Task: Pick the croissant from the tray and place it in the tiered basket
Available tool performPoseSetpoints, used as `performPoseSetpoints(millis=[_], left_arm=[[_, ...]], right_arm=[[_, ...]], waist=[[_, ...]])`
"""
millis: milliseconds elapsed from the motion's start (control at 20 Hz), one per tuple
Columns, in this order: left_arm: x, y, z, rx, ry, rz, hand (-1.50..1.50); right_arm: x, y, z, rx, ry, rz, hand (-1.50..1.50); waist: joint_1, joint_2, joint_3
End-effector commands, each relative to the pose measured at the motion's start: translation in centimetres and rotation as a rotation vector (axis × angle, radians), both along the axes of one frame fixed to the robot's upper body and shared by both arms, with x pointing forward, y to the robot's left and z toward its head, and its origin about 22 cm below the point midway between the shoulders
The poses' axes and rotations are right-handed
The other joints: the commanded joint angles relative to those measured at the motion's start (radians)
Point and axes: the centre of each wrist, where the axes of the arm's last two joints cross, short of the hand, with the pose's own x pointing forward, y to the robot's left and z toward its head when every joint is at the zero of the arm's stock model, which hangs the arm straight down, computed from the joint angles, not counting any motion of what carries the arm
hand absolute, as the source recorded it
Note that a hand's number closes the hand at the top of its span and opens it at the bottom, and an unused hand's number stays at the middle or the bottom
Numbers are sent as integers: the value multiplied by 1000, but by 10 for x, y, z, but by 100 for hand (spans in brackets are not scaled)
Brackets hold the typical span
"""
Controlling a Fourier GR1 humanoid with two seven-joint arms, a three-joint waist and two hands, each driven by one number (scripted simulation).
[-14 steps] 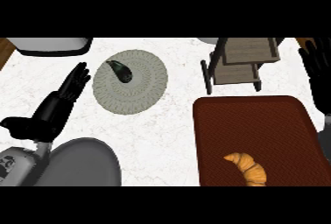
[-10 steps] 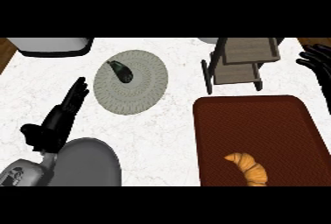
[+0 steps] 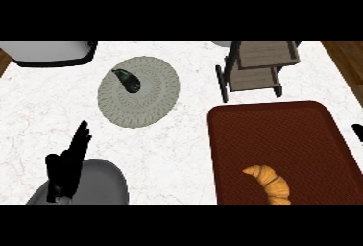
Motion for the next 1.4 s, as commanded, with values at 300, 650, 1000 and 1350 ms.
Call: performPoseSetpoints(millis=[300, 650, 1000, 1350], left_arm=[[-4, -26, -8, -12, 37, 36, 0], [-7, -17, -15, 2, 35, 14, 0], [-5, -24, -2, 0, 37, -28, 0], [-13, -21, -28, -18, 30, -19, 0]], right_arm=[[-82, -1, 33, -147, 324, 270, -150], [-92, 35, 80, -492, 618, 430, -150], [-106, 83, 110, -655, 740, 308, -150], [-95, 116, 92, -702, 819, 269, -150]], waist=[[16, 6, -4], [27, 10, -8], [45, 8, -3], [62, 13, -3]])
